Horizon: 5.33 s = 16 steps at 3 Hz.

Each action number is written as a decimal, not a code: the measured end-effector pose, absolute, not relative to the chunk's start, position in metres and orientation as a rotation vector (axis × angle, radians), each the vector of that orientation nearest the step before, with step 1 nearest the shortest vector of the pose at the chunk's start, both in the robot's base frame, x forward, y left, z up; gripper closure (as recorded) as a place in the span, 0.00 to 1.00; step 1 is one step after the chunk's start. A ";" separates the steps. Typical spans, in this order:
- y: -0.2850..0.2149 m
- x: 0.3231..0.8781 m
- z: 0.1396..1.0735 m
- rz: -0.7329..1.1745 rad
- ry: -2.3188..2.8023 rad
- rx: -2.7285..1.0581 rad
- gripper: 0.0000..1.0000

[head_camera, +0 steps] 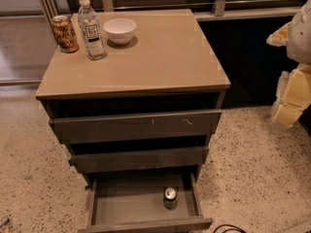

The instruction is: Pick green can from bottom drawer and place on counter

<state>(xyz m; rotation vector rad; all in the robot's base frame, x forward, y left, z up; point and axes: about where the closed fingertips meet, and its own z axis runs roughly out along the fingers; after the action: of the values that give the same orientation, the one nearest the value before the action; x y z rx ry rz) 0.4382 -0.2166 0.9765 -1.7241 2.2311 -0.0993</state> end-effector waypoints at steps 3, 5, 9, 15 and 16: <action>-0.214 0.446 0.959 -0.073 2.207 -1.681 0.42; -0.163 0.469 0.814 0.250 2.180 -1.587 0.89; -0.158 0.474 0.721 0.353 2.144 -1.555 1.00; -0.158 0.464 0.416 0.511 2.126 -1.454 1.00; -0.150 0.473 0.348 0.557 2.095 -1.427 1.00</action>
Offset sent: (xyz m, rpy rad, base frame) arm 0.0000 0.0000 0.0000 0.0000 0.0000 0.0000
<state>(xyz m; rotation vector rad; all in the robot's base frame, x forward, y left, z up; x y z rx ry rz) 0.4734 -0.1496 0.3480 -1.4267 2.0948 0.5568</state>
